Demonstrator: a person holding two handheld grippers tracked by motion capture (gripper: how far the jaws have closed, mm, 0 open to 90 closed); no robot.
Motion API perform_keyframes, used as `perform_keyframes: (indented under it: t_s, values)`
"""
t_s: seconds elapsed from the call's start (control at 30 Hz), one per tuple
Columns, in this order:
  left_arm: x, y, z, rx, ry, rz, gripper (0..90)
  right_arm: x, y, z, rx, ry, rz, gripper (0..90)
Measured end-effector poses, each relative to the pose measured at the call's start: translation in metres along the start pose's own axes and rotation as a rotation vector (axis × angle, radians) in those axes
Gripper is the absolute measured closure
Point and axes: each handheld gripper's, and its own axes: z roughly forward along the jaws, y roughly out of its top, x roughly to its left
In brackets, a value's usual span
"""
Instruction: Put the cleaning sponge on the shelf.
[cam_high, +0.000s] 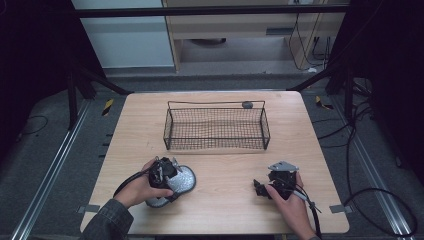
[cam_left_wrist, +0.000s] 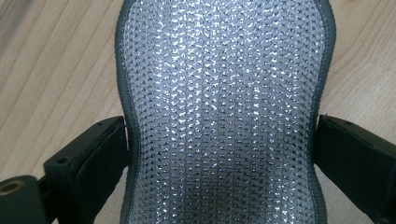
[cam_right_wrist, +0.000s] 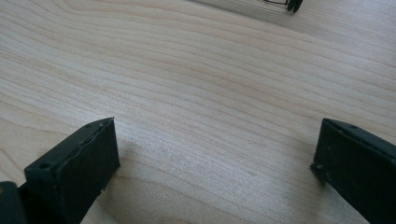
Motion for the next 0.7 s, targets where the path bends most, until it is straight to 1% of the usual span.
perform_keyframes:
  t_s: [0.03, 0.3, 0.33, 0.4, 0.43, 0.5, 0.57, 0.7]
  values:
    - [0.0003, 0.0000, 0.0009, 0.003, -0.004, -0.005, 2.8, 0.0000, 0.0000, 0.0000, 0.000, 0.000, 0.001, 0.4]
    - [0.0015, 0.0002, 0.0027, 0.000, -0.003, -0.008, 2.2, 0.0000, -0.0001, 0.0000, 0.000, 0.000, 0.000, 0.3]
    - [0.0024, -0.0003, 0.0038, 0.000, -0.004, -0.016, 2.1, 0.0000, 0.0000, 0.0000, 0.000, 0.000, 0.000, 0.3]
    - [0.0024, -0.0005, 0.0043, -0.002, -0.003, -0.019, 2.1, 0.0000, 0.0000, 0.0000, 0.000, 0.000, 0.000, 0.4]
    - [0.0012, -0.0010, 0.0053, 0.001, 0.007, -0.017, 2.3, 0.0000, 0.0000, 0.0000, 0.000, 0.000, 0.000, 0.4]
    - [0.0009, -0.0011, 0.0050, 0.000, 0.007, -0.019, 3.3, -0.0002, -0.0001, 0.0001, -0.001, -0.001, -0.003, 0.4]
    - [0.0007, -0.0019, 0.0046, -0.007, 0.004, -0.031, 4.2, -0.0005, -0.0001, 0.0004, -0.001, -0.003, -0.009, 0.3]
    - [0.0011, -0.0028, 0.0036, -0.009, -0.001, -0.026, 6.4, -0.0004, -0.0002, 0.0003, -0.001, -0.001, -0.008, 0.4]
